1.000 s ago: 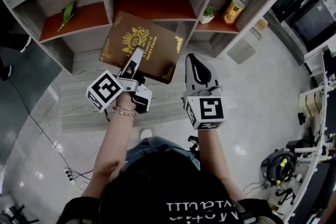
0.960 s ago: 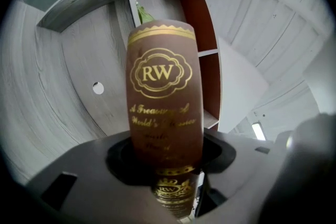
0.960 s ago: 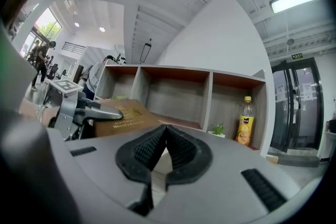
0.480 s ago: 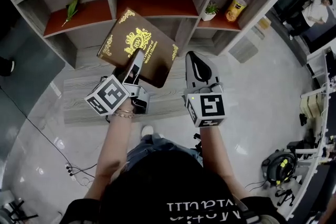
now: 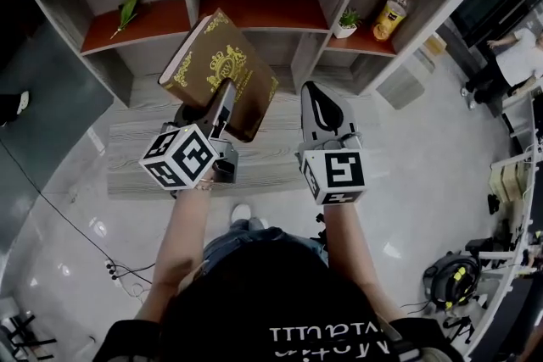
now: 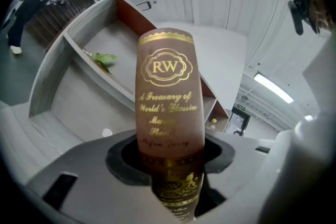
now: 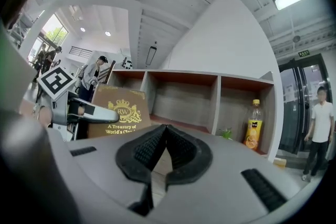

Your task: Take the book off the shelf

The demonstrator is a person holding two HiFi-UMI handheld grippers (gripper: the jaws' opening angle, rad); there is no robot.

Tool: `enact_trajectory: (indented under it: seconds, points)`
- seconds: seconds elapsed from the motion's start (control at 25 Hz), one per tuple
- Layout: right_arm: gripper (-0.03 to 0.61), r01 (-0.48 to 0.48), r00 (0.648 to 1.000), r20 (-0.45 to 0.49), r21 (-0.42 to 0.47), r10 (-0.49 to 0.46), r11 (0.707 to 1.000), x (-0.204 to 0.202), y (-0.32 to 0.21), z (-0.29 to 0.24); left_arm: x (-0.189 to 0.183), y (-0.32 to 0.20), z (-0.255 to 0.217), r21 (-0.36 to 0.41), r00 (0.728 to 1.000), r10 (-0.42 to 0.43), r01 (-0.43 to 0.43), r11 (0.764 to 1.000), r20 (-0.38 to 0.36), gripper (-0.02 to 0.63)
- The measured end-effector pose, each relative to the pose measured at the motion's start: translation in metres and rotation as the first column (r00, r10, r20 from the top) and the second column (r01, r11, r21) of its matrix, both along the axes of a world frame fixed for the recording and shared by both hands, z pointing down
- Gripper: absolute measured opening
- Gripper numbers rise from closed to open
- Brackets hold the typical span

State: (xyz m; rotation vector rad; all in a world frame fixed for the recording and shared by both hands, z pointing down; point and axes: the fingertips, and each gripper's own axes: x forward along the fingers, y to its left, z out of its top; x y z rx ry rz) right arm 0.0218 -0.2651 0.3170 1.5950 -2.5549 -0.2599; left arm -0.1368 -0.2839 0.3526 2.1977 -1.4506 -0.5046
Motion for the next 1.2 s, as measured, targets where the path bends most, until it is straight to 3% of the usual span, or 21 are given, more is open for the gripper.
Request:
enact_trajectory:
  seconds: [0.2,0.48,0.88,1.04,1.2]
  points:
    - [0.015,0.005,1.000,0.007,0.016,-0.005,1.000,0.000,0.000,-0.007,0.003,0.002,-0.005,0.037,0.987,-0.041,0.035,0.999,0.153,0.230]
    - [0.015,0.008,1.000,0.002,0.023,-0.008,1.000,0.003,0.001,-0.008,0.001,0.005,-0.009,0.087,0.943,-0.127,0.105,0.991,0.309,0.230]
    - [0.015,0.020,1.000,0.008,0.036,-0.020,0.999,0.001,0.002,-0.012,0.000,0.010,-0.017,0.176,0.846,-0.213,0.143,0.974,0.490,0.230]
    - [0.015,0.026,1.000,0.012,0.038,-0.026,0.999,-0.002,0.002,-0.013,0.000,0.014,-0.020,0.225,0.793,-0.239,0.132,0.965,0.561,0.230]
    - [0.015,0.027,1.000,0.011,0.054,-0.027,0.998,-0.004,0.005,-0.016,0.003,0.017,-0.029,0.281,0.760,-0.260,0.107,0.954,0.595,0.230]
